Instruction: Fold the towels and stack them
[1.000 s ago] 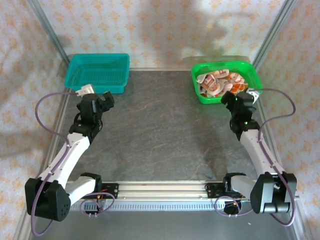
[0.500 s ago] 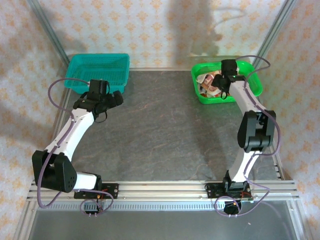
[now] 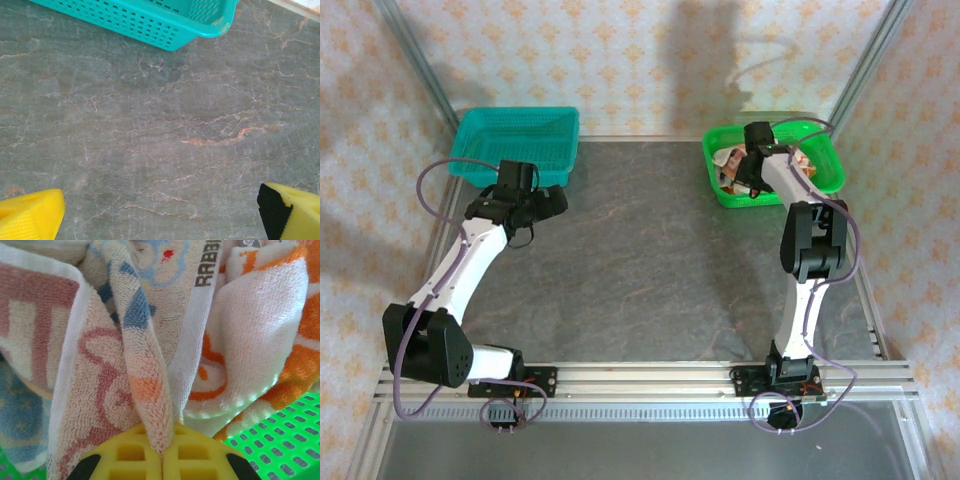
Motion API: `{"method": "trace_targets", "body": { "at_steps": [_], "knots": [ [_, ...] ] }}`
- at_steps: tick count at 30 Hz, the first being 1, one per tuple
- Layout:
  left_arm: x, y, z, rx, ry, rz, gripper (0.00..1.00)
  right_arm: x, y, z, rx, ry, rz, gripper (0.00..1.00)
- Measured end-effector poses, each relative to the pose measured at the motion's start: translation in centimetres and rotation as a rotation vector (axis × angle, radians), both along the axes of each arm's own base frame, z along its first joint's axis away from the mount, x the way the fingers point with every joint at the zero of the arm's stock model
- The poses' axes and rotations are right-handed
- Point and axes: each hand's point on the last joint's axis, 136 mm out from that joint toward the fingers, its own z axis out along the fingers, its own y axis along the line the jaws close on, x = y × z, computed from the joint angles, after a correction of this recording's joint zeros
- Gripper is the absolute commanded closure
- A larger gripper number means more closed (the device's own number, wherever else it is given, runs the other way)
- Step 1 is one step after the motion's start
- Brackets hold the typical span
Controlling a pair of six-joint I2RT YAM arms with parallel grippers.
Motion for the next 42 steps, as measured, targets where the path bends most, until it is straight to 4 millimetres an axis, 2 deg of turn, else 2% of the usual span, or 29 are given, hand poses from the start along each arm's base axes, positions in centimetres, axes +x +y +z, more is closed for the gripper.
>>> {"method": "trace_targets", "body": {
  "at_steps": [2,5,8,13,17,21,26,31,34,37,40,42],
  "knots": [
    [0.0,-0.1,-0.1,-0.003,0.003,-0.002,0.00,0.0,0.2,0.9,-0.016,-0.016,0.000,1.00],
    [0.1,-0.2,0.2,-0.009,0.000,-0.007,0.00,-0.3,0.4,3.9,-0.035,-0.074,0.001,1.00],
    [0.3,-0.4,0.7,-0.020,-0.011,-0.014,0.00,-0.6,0.4,9.1,-0.046,-0.178,0.000,1.00],
    [0.5,-0.9,1.1,-0.050,-0.020,-0.020,0.00,-1.7,0.6,19.7,-0.032,-0.402,0.009,1.00],
    [0.4,-1.1,1.2,-0.064,-0.021,-0.020,0.00,-3.2,1.4,25.9,-0.024,-0.533,0.033,1.00],
    [0.3,-1.3,1.7,-0.075,-0.034,-0.027,0.00,-4.7,3.7,30.9,-0.009,-0.639,0.094,1.00],
    [0.1,-1.3,2.6,-0.080,-0.057,-0.029,0.00,-6.7,8.3,36.6,0.031,-0.761,0.203,1.00],
    [-0.4,-1.2,3.5,-0.081,-0.078,-0.030,0.00,-9.8,13.2,42.7,0.126,-0.896,0.328,1.00],
    [-0.8,-1.0,4.1,-0.076,-0.090,-0.025,0.00,-11.8,16.4,45.6,0.194,-0.963,0.410,1.00],
    [-1.1,-0.7,4.7,-0.066,-0.107,-0.016,0.00,-13.4,20.2,46.8,0.255,-0.987,0.506,1.00],
    [-1.3,-0.6,5.3,-0.062,-0.124,-0.013,0.00,-14.0,23.6,46.1,0.295,-0.963,0.590,1.00],
    [-1.5,-0.6,5.5,-0.062,-0.129,-0.013,0.00,-13.5,25.0,44.7,0.302,-0.926,0.614,1.00]
  ]
}}
